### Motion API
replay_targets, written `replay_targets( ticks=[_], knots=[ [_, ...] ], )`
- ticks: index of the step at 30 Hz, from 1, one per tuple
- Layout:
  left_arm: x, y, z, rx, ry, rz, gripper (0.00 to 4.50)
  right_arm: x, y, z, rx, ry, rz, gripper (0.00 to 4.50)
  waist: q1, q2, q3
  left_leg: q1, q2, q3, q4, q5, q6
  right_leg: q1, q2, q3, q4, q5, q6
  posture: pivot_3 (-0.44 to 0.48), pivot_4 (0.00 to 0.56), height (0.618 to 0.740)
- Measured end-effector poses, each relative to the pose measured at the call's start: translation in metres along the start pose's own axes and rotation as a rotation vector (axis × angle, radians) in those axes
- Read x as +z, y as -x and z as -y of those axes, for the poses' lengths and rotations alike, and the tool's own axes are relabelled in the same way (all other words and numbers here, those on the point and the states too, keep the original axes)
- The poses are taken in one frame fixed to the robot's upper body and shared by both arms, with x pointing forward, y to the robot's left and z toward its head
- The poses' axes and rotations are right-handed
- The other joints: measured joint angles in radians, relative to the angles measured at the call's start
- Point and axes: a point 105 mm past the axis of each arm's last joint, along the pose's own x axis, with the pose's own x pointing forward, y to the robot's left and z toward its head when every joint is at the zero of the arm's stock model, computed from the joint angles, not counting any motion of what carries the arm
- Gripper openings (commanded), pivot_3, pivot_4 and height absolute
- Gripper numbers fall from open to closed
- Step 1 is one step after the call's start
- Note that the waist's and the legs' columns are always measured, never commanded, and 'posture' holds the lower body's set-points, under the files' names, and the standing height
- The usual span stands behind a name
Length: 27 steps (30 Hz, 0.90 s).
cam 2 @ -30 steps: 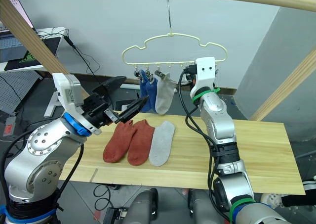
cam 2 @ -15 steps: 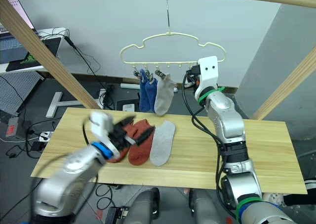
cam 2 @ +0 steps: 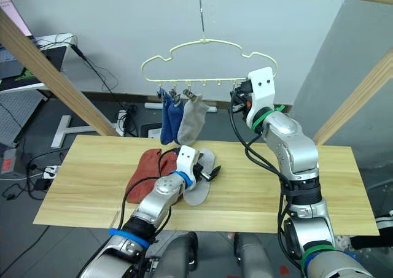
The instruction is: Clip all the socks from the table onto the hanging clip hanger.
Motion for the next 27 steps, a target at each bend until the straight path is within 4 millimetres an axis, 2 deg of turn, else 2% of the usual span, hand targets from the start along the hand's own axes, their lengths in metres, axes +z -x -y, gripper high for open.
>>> replay_targets(
  ticks=[3,6,14,17,19,22,27],
  knots=[
    [-0.004,-0.005,-0.001,-0.018,-0.012,-0.026,4.50,0.002,0.003,0.004,-0.018,0.009,0.000,0.01,-0.007,0.000,0.000,0.000,0.000,-0.001,0.000,0.000,0.000,0.000,0.000,-0.001,0.001,-0.001,0.001,-0.112,0.346,0.740],
    [-0.005,-0.006,-0.002,-0.029,-0.011,-0.040,3.97,0.002,0.005,0.003,-0.021,0.012,-0.005,0.00,-0.012,0.000,0.000,0.001,0.000,-0.001,0.000,0.000,0.000,0.000,0.000,-0.001,0.002,-0.001,0.001,-0.123,0.339,0.740],
    [-0.013,0.007,0.002,-0.049,0.052,-0.019,1.52,0.003,0.010,0.008,-0.044,0.010,-0.013,0.00,-0.018,0.000,0.000,0.001,0.001,0.000,0.000,0.000,0.000,0.001,-0.002,0.000,0.002,0.000,0.002,-0.122,0.320,0.740],
    [-0.014,0.013,0.013,-0.079,0.183,0.013,0.61,0.004,0.010,0.008,-0.043,0.007,-0.011,0.00,-0.020,0.000,0.000,0.001,0.001,0.000,0.000,0.000,0.000,0.001,-0.003,0.000,0.001,0.000,0.002,-0.115,0.309,0.740],
    [-0.013,0.016,0.029,-0.132,0.330,0.044,0.08,0.004,0.009,0.008,-0.044,0.005,-0.012,0.00,-0.020,0.000,0.000,0.000,0.001,0.000,0.000,0.000,0.000,0.001,-0.003,0.000,0.001,0.000,0.002,-0.110,0.302,0.740],
    [-0.002,0.015,0.038,-0.167,0.408,0.086,0.03,0.006,0.007,0.010,-0.040,-0.026,-0.017,0.00,-0.020,-0.001,0.000,0.000,0.000,0.000,0.001,0.000,0.000,0.001,-0.003,0.000,0.001,0.000,0.004,-0.111,0.296,0.740],
    [0.040,0.020,0.032,-0.182,0.382,0.253,0.03,0.015,0.005,0.019,-0.051,-0.163,-0.049,0.00,-0.025,-0.001,0.000,0.000,0.000,0.000,0.003,0.000,0.000,0.001,-0.001,0.000,0.002,0.001,0.004,-0.116,0.294,0.740]
  ],
)
